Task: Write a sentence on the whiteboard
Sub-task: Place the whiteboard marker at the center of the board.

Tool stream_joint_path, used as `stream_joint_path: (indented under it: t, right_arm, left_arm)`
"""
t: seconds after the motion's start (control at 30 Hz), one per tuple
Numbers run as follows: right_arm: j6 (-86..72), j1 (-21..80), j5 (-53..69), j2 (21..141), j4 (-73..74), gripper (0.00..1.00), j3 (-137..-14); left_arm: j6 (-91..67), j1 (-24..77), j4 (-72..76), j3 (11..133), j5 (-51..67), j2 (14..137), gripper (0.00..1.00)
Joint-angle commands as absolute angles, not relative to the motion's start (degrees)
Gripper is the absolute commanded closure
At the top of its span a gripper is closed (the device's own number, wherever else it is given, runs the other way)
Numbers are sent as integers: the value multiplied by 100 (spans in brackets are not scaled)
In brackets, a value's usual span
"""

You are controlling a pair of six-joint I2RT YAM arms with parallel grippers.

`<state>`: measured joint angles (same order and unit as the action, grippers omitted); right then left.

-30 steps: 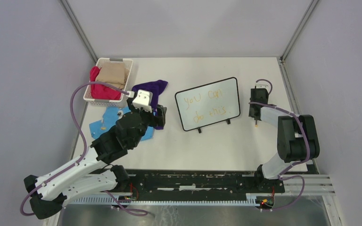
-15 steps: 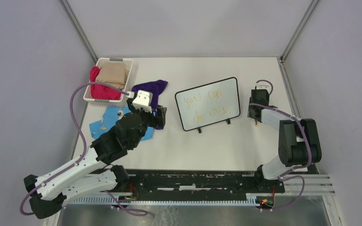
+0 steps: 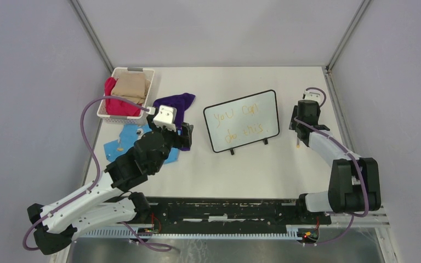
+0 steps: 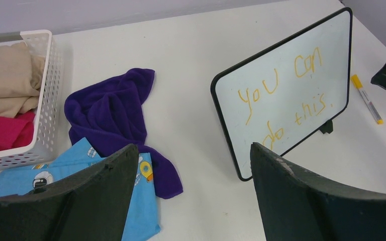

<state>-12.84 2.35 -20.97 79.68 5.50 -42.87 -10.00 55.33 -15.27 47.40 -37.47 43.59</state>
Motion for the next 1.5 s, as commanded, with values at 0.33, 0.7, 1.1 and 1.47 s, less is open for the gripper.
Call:
stream_joint_path:
  t: [0.33,0.7,1.1,1.47]
  right_arm:
    - [-1684,40,-1612,7763,41,43,-3620]
    - [-2015,-466,-734,8204,-451,47,-3336]
    - [-2089,-483,-967,8140,-418,49,-3292]
    - [-2373,-35,-2889,5214,-428,41,-3371]
  left_arm:
    - [-896,5599,-1270,4737,-3905,4315,13]
    - [-878,5607,-1272,4737,-3884,4333,13]
    - [-864,5616,-1266,4737,-3885,4376,13]
    - [-849,5625,-1198,4703,-3892,4366,13]
